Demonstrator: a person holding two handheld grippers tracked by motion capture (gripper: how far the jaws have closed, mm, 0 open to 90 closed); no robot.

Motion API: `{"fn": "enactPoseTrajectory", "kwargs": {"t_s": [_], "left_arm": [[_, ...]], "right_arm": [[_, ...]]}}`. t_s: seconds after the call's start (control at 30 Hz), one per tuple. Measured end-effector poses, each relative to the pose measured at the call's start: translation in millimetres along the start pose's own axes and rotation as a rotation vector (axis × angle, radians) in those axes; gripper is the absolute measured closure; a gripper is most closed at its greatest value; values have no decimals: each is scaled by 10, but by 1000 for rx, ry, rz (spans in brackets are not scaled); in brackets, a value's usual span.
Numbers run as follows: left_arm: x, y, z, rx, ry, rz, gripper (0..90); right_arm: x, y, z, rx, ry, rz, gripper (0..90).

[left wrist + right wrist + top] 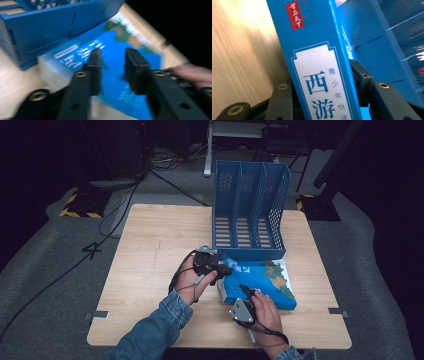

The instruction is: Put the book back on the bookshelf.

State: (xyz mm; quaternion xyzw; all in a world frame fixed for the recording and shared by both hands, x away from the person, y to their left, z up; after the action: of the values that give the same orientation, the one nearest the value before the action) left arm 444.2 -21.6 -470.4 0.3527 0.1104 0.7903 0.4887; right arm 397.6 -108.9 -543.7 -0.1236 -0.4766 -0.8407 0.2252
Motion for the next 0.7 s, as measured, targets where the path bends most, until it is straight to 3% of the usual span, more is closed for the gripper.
{"fn": "enactPoseTrajectory", "kwargs": {"t_s": [0.07,0.17,0.23,0.3,0.4,0.53,0.7], "left_arm": [[80,-68,39,-32,36,41,588],[220,-178,64,-44,69,76,562],[320,-295,56,-59,80,126,550],[382,-405,19,-71,71,168,540],[484,-674,-101,-103,29,274,518],[614,-966,-248,-138,-16,381,480],[782,-1256,-432,-118,-57,454,452]], "right_arm": [[-6,12,6,2,-7,18,566],[4,87,25,-42,-7,51,571],[19,138,35,-67,-4,71,576],[29,173,43,-73,1,80,579],[43,200,52,-69,3,91,584],[73,252,70,-85,6,100,591],[137,391,114,-127,19,123,600]]}}
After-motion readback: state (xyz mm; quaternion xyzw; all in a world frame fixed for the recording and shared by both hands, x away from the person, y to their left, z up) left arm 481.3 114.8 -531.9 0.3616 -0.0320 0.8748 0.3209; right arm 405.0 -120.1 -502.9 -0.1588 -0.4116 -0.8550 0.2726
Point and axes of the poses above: each handheld gripper's, and its own axes: x roughly backward along the jaws, z roughly out of its top, y roughly to its right, the point moved 10 cm from there along -x, roughly forward along the jaws, and after that the axes turned 4 degrees about -z, right-handed, at the moved point
